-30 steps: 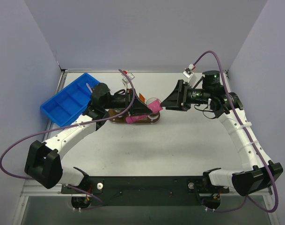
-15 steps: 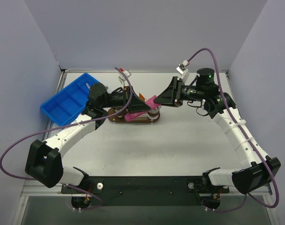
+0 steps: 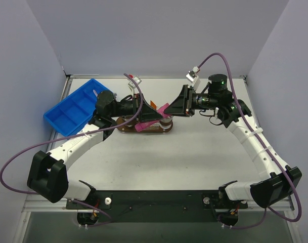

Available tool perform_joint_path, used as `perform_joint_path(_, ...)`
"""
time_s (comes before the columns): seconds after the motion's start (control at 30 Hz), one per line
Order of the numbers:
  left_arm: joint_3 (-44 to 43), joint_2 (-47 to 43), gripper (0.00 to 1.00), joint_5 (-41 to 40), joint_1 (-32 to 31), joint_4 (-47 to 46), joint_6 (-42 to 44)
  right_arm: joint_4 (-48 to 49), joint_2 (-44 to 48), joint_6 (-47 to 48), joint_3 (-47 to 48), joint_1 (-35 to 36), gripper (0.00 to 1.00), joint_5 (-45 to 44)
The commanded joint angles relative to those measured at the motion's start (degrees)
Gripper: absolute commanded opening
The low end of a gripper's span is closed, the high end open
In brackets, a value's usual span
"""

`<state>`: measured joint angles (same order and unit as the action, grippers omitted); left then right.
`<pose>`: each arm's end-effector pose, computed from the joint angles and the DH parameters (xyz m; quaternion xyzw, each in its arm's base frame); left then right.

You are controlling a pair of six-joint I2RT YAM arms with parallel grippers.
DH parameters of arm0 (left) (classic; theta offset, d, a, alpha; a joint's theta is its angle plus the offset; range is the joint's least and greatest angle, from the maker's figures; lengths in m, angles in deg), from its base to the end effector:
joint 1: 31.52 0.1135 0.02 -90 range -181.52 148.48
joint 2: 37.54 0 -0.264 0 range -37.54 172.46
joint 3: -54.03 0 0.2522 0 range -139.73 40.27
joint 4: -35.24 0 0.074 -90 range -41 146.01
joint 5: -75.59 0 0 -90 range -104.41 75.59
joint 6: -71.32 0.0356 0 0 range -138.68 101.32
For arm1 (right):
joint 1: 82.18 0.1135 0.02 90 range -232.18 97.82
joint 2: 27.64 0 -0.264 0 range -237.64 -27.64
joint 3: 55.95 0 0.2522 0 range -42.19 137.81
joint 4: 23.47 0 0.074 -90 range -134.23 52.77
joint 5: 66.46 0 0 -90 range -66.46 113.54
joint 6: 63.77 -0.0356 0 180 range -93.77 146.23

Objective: Prepare toiletry sets of a toothbrush and toothpaste on the tray

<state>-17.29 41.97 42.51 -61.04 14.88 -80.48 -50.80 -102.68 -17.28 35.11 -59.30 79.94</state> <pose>0.2576 -0.1801 0.3569 0.2027 0.6336 -0.6985 0.2640 0.2521 0.1386 0.4198 -0.1727 0.7242 0.6117 0.2675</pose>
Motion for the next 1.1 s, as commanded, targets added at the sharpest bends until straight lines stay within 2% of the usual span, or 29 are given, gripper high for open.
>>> perform_joint_path(0.0,0.2,-2.2,0.24,-1.6,0.3,-3.0,1.0,1.5,-0.1,0.3,1.4,0.0,0.25,1.8)
perform_joint_path(0.1,0.3,-2.8,0.24,-1.9,0.3,-2.2,1.4,1.6,0.2,0.3,1.0,-0.1,0.2,1.5)
perform_joint_path(0.13,0.3,-2.7,0.24,-1.9,0.3,-1.9,1.5,1.7,0.4,0.2,0.9,-0.1,0.12,1.4)
perform_joint_path(0.23,0.3,-2.6,0.24,-1.6,0.3,-1.6,1.5,2.0,0.6,0.0,0.7,-0.2,0.0,1.4)
perform_joint_path(0.3,0.0,-2.5,0.25,-1.5,0.3,-1.3,1.8,2.2,0.6,0.0,0.7,-0.1,0.0,1.5)
perform_joint_path(0.37,-0.2,-2.7,0.31,-1.5,0.3,0.4,2.3,2.3,0.7,0.0,0.8,0.0,0.0,1.3)
perform_joint_path(0.43,-1.0,-2.8,0.45,-2.0,0.3,4.7,4.7,2.3,1.0,0.1,0.7,0.0,0.0,0.8)
perform_joint_path(0.47,-1.4,-3.1,0.58,-2.6,0.4,6.8,5.9,2.2,1.2,0.2,0.8,-0.1,0.0,0.5)
perform_joint_path(0.53,-2.5,-3.8,0.63,-6.0,1.6,14.8,10.5,1.1,1.7,1.2,1.7,0.0,0.0,-2.0)
perform_joint_path(0.6,-3.1,-5.4,0.74,-8.7,3.1,19.6,12.9,-2.8,2.3,4.6,3.1,0.3,0.0,-6.7)
perform_joint_path(0.63,-3.3,-6.0,0.76,-10.8,5.2,22.6,14.4,-3.9,2.9,6.0,4.3,0.5,0.0,-8.4)
perform_joint_path(0.67,-3.3,-7.4,0.9,-12.3,6.4,24.2,15.1,-5.2,3.1,7.0,5.0,0.7,0.0,-10.2)
perform_joint_path(0.8,-3.8,-11.7,0.91,-19.4,11.8,30.5,18.9,-12.2,3.5,13.1,8.0,2.8,0.0,-20.0)
perform_joint_path(0.83,-4.2,-12.3,0.91,-24.0,12.5,36.2,21.7,-13.0,3.4,15.2,8.6,4.1,0.0,-24.2)
perform_joint_path(0.93,-7.6,-13.8,0.92,-32.5,14.0,46.9,27.4,-15.0,2.5,17.7,10.3,6.6,0.0,-29.3)
perform_joint_path(1.07,-11.8,-12.9,0.92,-41.0,14.2,58.1,30.9,-16.4,-0.7,20.9,13.8,10.9,0.0,-38.2)
